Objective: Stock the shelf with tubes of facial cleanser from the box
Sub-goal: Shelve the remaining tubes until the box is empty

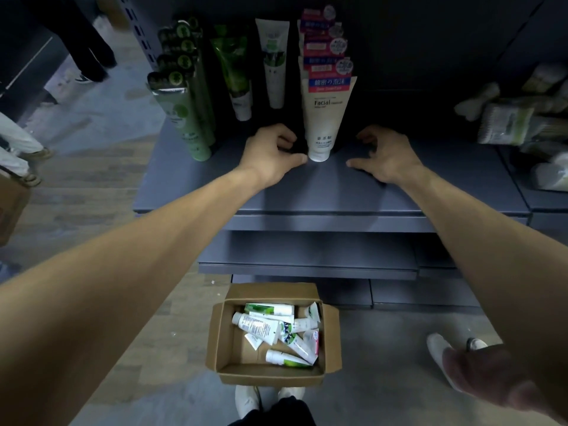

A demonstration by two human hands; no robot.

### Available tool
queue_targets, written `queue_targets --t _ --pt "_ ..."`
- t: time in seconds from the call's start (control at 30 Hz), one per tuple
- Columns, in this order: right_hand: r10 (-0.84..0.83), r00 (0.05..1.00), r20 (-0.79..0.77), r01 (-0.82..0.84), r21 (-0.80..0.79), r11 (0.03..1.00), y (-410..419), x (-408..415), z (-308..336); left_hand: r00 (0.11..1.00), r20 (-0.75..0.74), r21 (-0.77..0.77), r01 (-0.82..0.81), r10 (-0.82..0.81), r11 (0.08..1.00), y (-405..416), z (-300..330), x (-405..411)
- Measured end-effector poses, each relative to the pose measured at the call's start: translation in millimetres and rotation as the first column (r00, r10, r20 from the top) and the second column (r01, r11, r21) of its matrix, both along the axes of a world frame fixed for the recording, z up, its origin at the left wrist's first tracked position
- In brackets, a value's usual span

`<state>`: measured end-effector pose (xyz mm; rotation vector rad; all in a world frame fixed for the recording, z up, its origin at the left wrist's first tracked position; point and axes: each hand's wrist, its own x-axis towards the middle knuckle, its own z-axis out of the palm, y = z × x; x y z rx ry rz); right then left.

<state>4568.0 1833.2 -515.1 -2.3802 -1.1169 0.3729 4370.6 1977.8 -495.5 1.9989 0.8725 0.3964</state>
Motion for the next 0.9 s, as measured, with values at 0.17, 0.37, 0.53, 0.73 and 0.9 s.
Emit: queue_targets --t 0.17,0.37,0.53,0.73,0.9 --pt "-0.005 1.000 0.012 0.004 0.106 0.994 -8.6 -26.0 -6.2 0.998 0.060 0.034 0.012 -0.014 0.999 -22.7 -7.4 -29.8" --pt "0.023 0.996 0.086 -0.035 0.135 0.990 -36.1 -74.3 -13.0 0.980 0.010 0.139 0.198 -0.201 0.970 -42.7 -16.4 -65.3" --pt "-0.024 0.996 0.090 0.015 0.102 0.995 -54.9 -107.9 -2.7 0.929 -0.101 0.271 0.371 -0.357 0.888 -48.5 -7.1 -92.6" --pt "-0.102 0.990 0.094 0.091 0.119 0.989 -68.9 -174.7 -8.7 0.872 -0.241 0.333 0.488 -0.427 0.807 -45.7 -22.9 -137.0" --pt "-0.039 0.997 0.066 0.040 -0.006 0.999 -93.5 -249.3 -51.8 0.768 -0.451 0.320 0.615 -0.455 0.721 -52.7 -82.2 -178.8"
